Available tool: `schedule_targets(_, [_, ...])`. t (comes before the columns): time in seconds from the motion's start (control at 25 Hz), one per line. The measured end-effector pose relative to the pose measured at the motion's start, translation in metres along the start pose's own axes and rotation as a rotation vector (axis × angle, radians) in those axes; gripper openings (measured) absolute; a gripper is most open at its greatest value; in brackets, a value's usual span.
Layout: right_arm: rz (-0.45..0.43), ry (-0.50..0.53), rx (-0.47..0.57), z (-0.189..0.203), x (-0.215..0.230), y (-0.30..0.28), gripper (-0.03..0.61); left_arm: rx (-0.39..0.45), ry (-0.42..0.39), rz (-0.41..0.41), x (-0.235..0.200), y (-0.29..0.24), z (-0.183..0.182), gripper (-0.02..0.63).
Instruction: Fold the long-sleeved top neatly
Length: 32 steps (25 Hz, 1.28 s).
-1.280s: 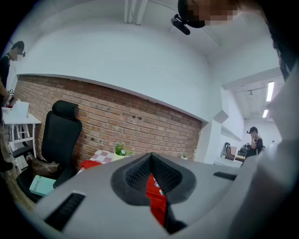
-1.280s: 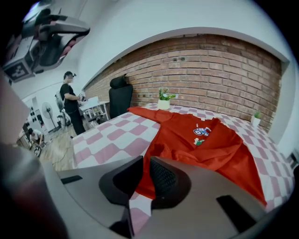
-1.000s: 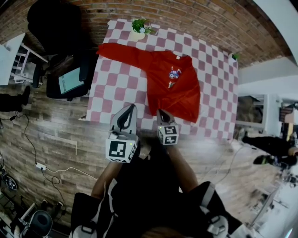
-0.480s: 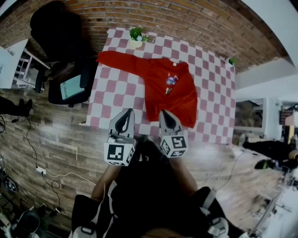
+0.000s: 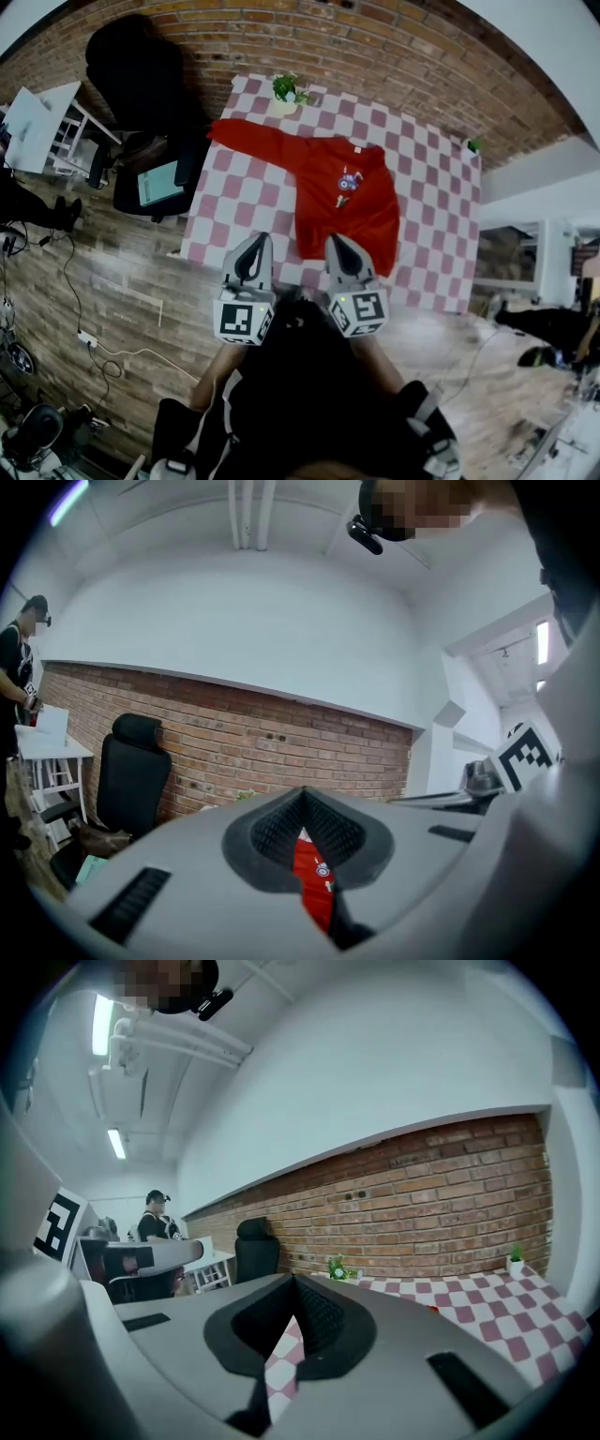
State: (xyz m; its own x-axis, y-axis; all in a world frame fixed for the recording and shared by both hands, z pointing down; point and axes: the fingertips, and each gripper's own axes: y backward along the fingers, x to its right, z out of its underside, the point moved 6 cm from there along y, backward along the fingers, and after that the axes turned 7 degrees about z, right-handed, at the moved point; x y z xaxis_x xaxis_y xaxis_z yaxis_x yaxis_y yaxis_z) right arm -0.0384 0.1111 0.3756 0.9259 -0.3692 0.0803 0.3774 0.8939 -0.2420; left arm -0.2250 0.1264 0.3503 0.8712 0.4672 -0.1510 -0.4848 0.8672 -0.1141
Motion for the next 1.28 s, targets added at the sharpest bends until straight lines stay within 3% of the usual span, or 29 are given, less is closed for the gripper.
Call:
schedule_targets(0.4, [-0.025, -0.002, 0.030, -0.012, 0.004, 0.012, 0.008, 0.018, -0.007, -0.017, 0.011, 0.001, -0.003, 0.022])
schedule_targets(0.48, [-0.033, -0.016, 0.030, -0.015, 0.002, 0.014, 0.008, 0.015, 0.006, -0.023, 0.011, -0.001, -0.002, 0.203])
schedule_targets(0.8, [-0.074, -0.012, 0.043, -0.017, 0.008, 0.016, 0.008, 0.003, 0.011, -0.080, 0.014, 0.000, 0.002, 0.210])
schedule_targets(1.28, [-0.200, 0.011, 0.050, -0.017, 0.011, -0.003, 0.008, -0.023, 0.028, -0.266, -0.004, 0.022, 0.014, 0.210])
